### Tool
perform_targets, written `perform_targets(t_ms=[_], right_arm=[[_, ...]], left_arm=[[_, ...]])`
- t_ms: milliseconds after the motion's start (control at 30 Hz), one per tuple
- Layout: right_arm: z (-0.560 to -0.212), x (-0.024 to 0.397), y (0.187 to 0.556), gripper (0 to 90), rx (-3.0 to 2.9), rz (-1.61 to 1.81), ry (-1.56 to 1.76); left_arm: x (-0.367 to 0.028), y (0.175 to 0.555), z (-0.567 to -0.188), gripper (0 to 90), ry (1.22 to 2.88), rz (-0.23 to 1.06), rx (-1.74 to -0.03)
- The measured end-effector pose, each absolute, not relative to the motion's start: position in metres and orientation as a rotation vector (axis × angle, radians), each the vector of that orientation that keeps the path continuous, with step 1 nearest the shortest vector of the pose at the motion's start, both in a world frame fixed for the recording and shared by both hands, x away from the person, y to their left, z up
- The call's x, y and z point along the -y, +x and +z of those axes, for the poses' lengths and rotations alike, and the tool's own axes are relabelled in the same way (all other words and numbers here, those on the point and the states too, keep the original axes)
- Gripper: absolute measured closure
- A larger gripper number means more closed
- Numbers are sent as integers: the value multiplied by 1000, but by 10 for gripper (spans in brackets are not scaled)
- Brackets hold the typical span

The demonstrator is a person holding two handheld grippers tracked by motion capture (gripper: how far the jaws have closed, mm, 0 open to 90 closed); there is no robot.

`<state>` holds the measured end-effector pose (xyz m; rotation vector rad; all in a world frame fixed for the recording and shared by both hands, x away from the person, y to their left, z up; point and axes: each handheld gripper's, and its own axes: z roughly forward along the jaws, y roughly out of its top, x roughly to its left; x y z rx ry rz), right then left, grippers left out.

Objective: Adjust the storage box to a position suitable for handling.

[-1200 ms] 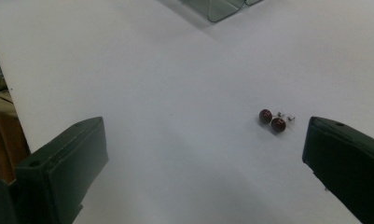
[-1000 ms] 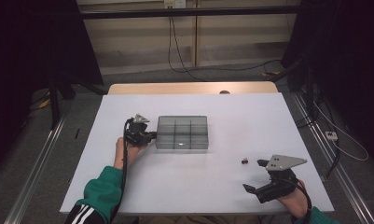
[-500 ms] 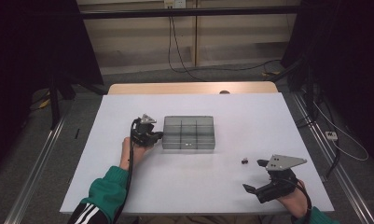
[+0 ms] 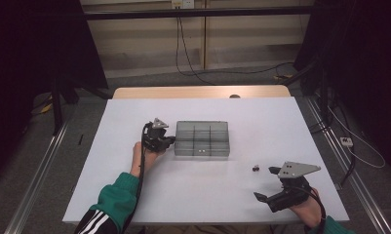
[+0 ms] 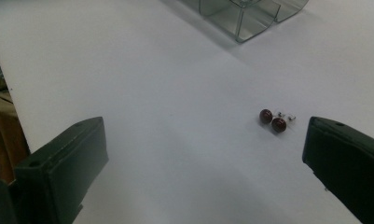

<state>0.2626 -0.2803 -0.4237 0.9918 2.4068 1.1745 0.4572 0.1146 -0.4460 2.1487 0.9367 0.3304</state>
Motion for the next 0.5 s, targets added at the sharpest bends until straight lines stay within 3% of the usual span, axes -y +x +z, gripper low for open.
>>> perform_targets(t_ms=[500], right_arm=[[-424,280,263,0,-2410,1175,993]], left_arm=[[-97,455,-446,900,2136,308,-917]])
